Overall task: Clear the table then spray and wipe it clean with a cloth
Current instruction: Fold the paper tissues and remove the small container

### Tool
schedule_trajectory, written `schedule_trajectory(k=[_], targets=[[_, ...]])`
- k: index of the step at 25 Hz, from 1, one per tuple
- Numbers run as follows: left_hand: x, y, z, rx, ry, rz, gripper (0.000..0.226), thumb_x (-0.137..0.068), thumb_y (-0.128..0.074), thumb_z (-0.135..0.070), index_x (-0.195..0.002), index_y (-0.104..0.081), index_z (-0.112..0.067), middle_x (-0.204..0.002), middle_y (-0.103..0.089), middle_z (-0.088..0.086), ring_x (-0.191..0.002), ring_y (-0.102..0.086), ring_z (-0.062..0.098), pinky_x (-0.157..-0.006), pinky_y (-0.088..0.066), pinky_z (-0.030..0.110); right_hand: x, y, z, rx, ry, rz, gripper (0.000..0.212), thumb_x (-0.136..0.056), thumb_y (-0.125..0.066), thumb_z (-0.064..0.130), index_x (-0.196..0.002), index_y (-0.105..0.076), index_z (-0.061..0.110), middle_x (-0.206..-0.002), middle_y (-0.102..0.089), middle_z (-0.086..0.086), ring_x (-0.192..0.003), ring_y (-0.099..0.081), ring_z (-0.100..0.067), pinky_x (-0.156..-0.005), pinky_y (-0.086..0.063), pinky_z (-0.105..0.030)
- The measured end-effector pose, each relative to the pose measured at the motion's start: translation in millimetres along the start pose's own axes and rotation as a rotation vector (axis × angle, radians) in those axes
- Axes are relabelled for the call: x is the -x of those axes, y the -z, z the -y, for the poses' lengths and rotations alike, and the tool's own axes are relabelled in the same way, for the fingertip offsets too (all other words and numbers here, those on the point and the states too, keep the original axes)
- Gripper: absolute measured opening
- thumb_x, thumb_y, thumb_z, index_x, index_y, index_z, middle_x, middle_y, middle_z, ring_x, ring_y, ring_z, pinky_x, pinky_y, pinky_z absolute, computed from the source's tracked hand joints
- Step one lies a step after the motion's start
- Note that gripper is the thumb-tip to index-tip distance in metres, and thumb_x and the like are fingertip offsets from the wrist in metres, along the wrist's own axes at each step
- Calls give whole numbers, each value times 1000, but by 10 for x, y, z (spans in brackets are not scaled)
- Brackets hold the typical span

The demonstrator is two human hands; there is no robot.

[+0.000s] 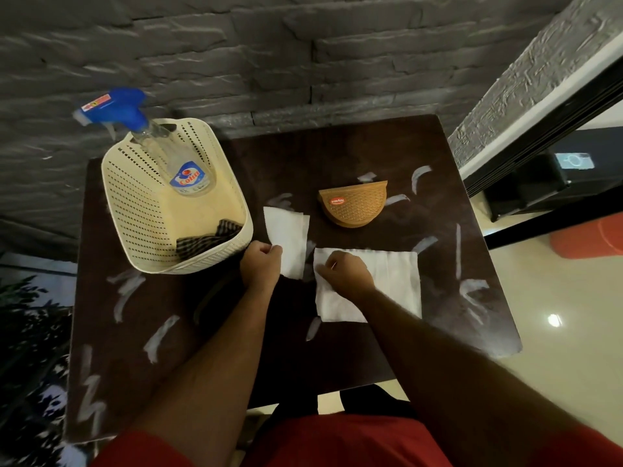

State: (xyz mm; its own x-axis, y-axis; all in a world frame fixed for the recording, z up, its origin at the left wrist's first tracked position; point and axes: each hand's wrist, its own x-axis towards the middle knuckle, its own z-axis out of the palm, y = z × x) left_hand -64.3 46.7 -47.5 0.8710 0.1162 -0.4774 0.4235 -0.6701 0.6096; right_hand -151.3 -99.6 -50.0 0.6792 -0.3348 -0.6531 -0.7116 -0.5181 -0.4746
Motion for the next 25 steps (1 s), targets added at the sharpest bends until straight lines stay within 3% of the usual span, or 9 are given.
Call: schedule_trajectory(k=[3,6,7,9,12,15,19,22,25], targets=[[185,44,-210,313,-32,138,10,-83,-64,-22,-82,-60,-13,-78,-59,1,-78,-57,20,-63,-42,29,47,257,101,-569,-135,15,57,-86,-59,64,-107,-63,11,-102,-71,-10,-86,-72,-23,-77,-62,-44],[466,109,-413,572,7,486,11,-84,-66,-24,-85,-58,-17,-84,-63,2,-80,-61,17,-59,-47,26,124,509,69,-910,-197,270,75,-75,-58,78,-119,-60,18,-115,-69,-9,-107,-67,-28,-91,-56,-47],[542,101,-438,613,13,587,11,-85,-67,-23,-90,-59,-16,-89,-66,3,-83,-64,17,-57,-49,25,145,556,-5,-947,-183,347,76,-72,-63,76,-122,-61,18,-117,-70,-10,-111,-66,-29,-96,-54,-49],[613,17,-403,518,-29,673,16,-86,-67,-23,-96,-59,-15,-96,-69,4,-87,-67,18,-58,-50,24,179,634,-187,-1027,-170,365,61,-79,-75,50,-126,-63,14,-120,-71,-13,-115,-65,-33,-102,-48,-53],[610,-242,-189,181,-68,538,32,-82,-73,-34,-106,-62,-15,-102,-69,3,-87,-64,14,-64,-51,26,199,676,-547,-1052,-193,141,36,-83,-76,17,-115,-65,6,-118,-69,-17,-105,-67,-32,-96,-52,-54],[629,-411,22,-206,14,283,51,-78,-74,-44,-117,-59,-14,-115,-64,5,-101,-61,22,-74,-46,31,221,615,-964,-680,-309,-91,39,-83,-76,16,-115,-61,1,-113,-68,-15,-100,-67,-29,-88,-57,-48],[708,-543,69,-427,50,148,73,-74,-75,-50,-130,-48,-11,-124,-60,11,-112,-58,32,-77,-46,38,324,568,-1280,-487,-365,-147,49,-83,-75,18,-124,-56,-2,-117,-64,-17,-110,-62,-34,-95,-53,-47],[671,-633,1,-493,56,187,60,-77,-72,-52,-121,-57,-13,-116,-64,10,-105,-61,29,-71,-44,35,370,583,-1239,-598,-267,-152,33,-88,-69,15,-117,-61,1,-111,-67,-14,-106,-65,-31,-89,-55,-43],[663,-691,-53,-535,80,206,47,-80,-71,-49,-111,-63,-15,-110,-65,7,-101,-62,26,-65,-43,33,370,615,-1121,-700,-206,-24,20,-88,-70,14,-107,-66,9,-108,-71,-12,-94,-69,-21,-73,-55,-30]])
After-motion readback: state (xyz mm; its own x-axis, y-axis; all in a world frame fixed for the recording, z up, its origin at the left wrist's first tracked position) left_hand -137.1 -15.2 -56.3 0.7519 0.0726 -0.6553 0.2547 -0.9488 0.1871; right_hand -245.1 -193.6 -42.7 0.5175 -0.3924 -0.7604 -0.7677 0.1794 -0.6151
